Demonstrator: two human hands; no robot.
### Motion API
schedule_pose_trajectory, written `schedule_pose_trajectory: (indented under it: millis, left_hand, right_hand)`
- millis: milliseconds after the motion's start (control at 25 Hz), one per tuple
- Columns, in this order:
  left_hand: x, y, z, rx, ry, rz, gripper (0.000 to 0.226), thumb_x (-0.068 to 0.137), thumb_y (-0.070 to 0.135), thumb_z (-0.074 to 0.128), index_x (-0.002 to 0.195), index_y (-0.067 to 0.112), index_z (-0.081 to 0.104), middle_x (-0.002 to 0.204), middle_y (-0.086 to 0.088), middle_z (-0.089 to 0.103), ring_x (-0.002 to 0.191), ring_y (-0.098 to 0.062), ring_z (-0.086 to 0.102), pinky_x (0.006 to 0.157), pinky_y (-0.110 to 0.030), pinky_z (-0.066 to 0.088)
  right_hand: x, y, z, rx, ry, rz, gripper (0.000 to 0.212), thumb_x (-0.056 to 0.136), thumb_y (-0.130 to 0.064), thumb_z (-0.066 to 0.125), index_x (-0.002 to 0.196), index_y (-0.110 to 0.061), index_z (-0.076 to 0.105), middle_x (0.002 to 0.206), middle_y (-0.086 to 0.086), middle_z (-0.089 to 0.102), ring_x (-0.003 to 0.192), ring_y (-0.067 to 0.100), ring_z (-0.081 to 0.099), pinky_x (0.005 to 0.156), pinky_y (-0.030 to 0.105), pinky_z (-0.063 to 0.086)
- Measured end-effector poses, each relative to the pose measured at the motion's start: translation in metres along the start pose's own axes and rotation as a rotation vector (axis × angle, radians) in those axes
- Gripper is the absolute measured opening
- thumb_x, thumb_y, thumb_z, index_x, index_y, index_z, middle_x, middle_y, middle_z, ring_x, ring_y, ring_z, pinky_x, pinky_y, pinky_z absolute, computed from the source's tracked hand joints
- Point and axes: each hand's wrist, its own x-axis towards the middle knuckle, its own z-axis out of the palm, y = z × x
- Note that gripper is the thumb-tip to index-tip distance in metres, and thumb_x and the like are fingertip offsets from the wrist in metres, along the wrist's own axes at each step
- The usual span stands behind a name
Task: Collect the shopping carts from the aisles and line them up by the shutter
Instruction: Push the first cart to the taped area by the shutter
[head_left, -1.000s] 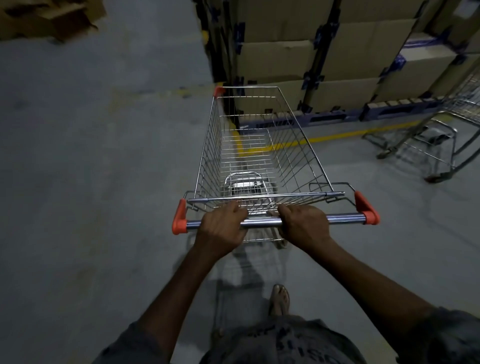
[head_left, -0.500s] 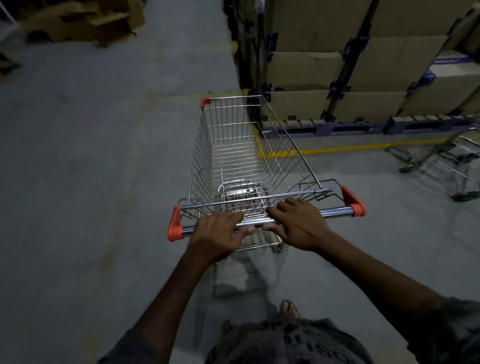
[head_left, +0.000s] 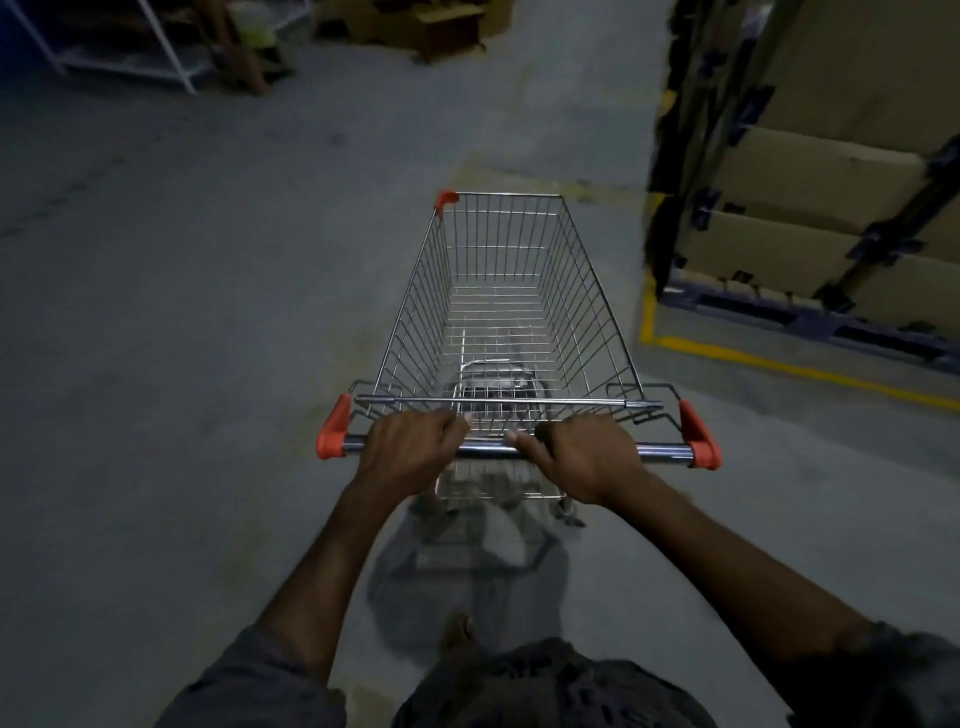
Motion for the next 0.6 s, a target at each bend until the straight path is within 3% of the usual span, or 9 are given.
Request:
schedule_pose_trajectory:
  millis: [120, 240, 320, 400, 600]
  left_hand:
    - [-0.007, -0.011, 0.005, -0.092, 0.12, -0.066, 0.026, 0.101, 0.043, 0.044, 0.118, 0.029, 0.058, 0.106, 0.005, 0.064, 0.091, -0.017, 0.062, 0.074, -0.033, 0.046]
    - [-0.005, -0.028, 0.006, 0.005, 0.121, -0.092, 0.047, 0.096, 0.042, 0.041, 0.138, 0.026, 0.052, 0.143, -0.001, 0.052, 0.124, -0.023, 0.053, 0.099, -0.045, 0.046]
    - [-0.001, -0.04, -0.001, 0.011, 0.027, -0.152, 0.064, 0.095, 0.048, 0.031, 0.153, 0.022, 0.039, 0.157, -0.005, 0.044, 0.14, -0.026, 0.044, 0.111, -0.051, 0.039]
    - [0.004, -0.056, -0.009, 0.004, -0.094, -0.198, 0.072, 0.095, 0.051, 0.02, 0.16, 0.021, 0.027, 0.163, -0.004, 0.034, 0.147, -0.025, 0.036, 0.116, -0.051, 0.034]
    - [0.016, -0.111, -0.029, 0.063, -0.201, -0.234, 0.07, 0.094, 0.049, 0.014, 0.159, 0.027, 0.029, 0.163, -0.002, 0.035, 0.146, -0.024, 0.035, 0.117, -0.051, 0.03]
  right_hand:
    - [0.02, -0.007, 0.008, 0.011, 0.115, -0.03, 0.063, 0.105, -0.062, 0.013, 0.088, -0.028, 0.063, 0.083, -0.001, 0.065, 0.079, 0.022, 0.063, 0.068, 0.036, 0.052]
    - [0.049, -0.016, 0.013, -0.004, 0.133, -0.104, 0.049, 0.107, -0.049, 0.022, 0.125, -0.026, 0.061, 0.133, 0.002, 0.059, 0.121, 0.022, 0.051, 0.094, 0.041, 0.045]
    - [0.069, -0.024, 0.011, 0.047, 0.035, -0.105, 0.055, 0.105, -0.049, 0.021, 0.148, -0.024, 0.044, 0.147, 0.005, 0.053, 0.135, 0.025, 0.046, 0.103, 0.044, 0.041]
    - [0.089, -0.036, 0.008, 0.087, -0.084, -0.111, 0.06, 0.104, -0.051, 0.017, 0.156, -0.024, 0.033, 0.157, 0.006, 0.043, 0.145, 0.026, 0.038, 0.108, 0.048, 0.039]
    - [0.138, -0.077, 0.01, 0.122, -0.15, -0.147, 0.059, 0.104, -0.051, 0.019, 0.157, -0.026, 0.033, 0.162, 0.005, 0.036, 0.15, 0.028, 0.03, 0.109, 0.051, 0.04]
